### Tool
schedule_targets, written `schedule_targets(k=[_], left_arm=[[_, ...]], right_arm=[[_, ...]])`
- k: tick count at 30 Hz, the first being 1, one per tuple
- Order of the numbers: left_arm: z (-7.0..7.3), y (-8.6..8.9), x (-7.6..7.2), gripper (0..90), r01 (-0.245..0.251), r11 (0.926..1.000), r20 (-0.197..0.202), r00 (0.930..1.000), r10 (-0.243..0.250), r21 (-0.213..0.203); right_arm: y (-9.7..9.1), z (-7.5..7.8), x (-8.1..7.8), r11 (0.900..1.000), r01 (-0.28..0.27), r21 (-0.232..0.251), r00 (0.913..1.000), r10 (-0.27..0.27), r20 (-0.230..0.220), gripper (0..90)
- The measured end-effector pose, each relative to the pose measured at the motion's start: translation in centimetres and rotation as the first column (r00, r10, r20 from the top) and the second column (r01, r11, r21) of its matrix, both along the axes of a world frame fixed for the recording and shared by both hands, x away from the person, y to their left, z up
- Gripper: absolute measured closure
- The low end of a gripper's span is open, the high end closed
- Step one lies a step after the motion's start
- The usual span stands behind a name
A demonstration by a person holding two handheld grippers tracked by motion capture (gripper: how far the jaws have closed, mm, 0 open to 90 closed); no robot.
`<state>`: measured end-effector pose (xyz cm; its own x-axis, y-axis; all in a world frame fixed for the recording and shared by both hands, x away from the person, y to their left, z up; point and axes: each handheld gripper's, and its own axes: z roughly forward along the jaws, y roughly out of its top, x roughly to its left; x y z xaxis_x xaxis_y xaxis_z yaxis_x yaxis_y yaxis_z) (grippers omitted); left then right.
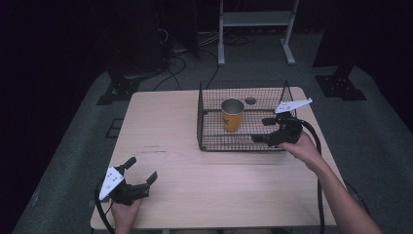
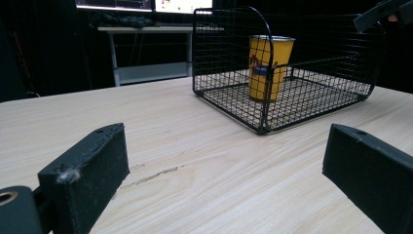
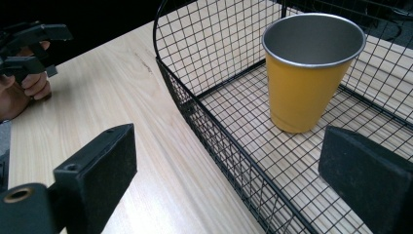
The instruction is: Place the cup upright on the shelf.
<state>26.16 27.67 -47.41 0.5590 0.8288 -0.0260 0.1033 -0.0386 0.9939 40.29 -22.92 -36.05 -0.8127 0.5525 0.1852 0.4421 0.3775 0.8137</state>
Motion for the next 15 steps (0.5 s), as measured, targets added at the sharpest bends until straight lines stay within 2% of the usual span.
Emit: schedule_targets(k=[15], left_arm=[[0.0,0.0,0.0,2.3,0.000,1.0000,-0.001,1.0000,0.000,0.001]], right_arm=[[-0.8,-1.3,-1.8,0.9998,-0.005,0.020,0.9999,0.005,-0.011,6.2]])
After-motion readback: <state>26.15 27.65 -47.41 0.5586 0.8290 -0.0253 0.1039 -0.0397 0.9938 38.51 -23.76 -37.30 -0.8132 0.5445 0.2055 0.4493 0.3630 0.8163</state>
